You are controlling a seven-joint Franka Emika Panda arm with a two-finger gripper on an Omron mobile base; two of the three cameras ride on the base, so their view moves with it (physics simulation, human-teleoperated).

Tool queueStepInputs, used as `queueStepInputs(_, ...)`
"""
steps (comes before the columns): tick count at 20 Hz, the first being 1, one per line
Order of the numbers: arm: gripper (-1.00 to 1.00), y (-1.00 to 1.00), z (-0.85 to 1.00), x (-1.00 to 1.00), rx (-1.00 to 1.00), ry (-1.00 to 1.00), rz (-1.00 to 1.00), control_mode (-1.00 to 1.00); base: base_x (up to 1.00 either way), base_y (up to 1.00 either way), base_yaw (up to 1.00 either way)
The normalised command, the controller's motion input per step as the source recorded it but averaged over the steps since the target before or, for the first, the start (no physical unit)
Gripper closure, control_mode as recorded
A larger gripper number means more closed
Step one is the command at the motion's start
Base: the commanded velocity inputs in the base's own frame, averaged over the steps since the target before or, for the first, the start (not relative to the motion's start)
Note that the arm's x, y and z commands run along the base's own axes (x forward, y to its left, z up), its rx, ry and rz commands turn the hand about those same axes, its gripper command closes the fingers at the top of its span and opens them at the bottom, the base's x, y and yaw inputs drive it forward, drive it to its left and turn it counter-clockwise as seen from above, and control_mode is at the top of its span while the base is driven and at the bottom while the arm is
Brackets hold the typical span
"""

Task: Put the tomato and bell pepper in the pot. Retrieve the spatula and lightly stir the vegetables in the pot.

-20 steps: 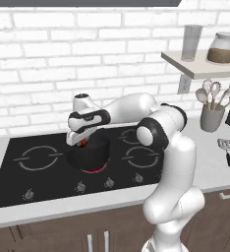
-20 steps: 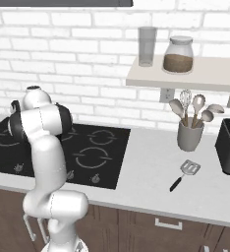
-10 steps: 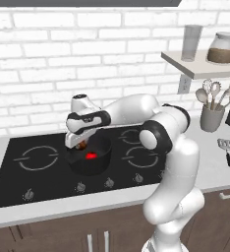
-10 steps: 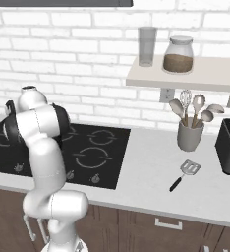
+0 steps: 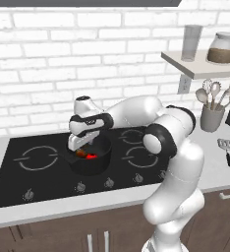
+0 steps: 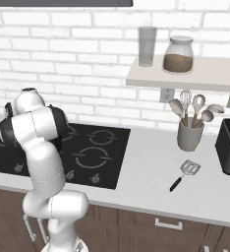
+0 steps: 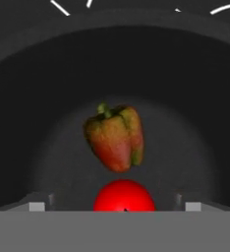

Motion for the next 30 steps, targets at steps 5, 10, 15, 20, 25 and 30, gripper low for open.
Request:
queueStepInputs(5, -1.00, -0.27, 0.12, -0.30, 0.00, -0.03, 0.00, -1.00, 0.00, 0.00, 0.00)
queueStepInputs(10, -1.00, -0.24, 0.74, -0.59, 0.00, -0.09, -0.04, -1.00, 0.00, 0.00, 0.00)
queueStepInputs(15, -1.00, -0.81, 0.75, -0.60, 0.00, 0.05, -0.19, -1.00, 0.00, 0.00, 0.00)
queueStepInputs(20, -1.00, -1.00, 0.05, -0.27, 0.00, 0.10, -0.35, -1.00, 0.00, 0.00, 0.00)
queueStepInputs(25, -1.00, -1.00, -0.17, -0.02, -0.01, 0.02, -0.37, -1.00, 0.00, 0.00, 0.00)
queueStepInputs(30, -1.00, -1.00, -0.62, 0.24, -0.10, 0.00, -0.19, -1.00, 0.00, 0.00, 0.00)
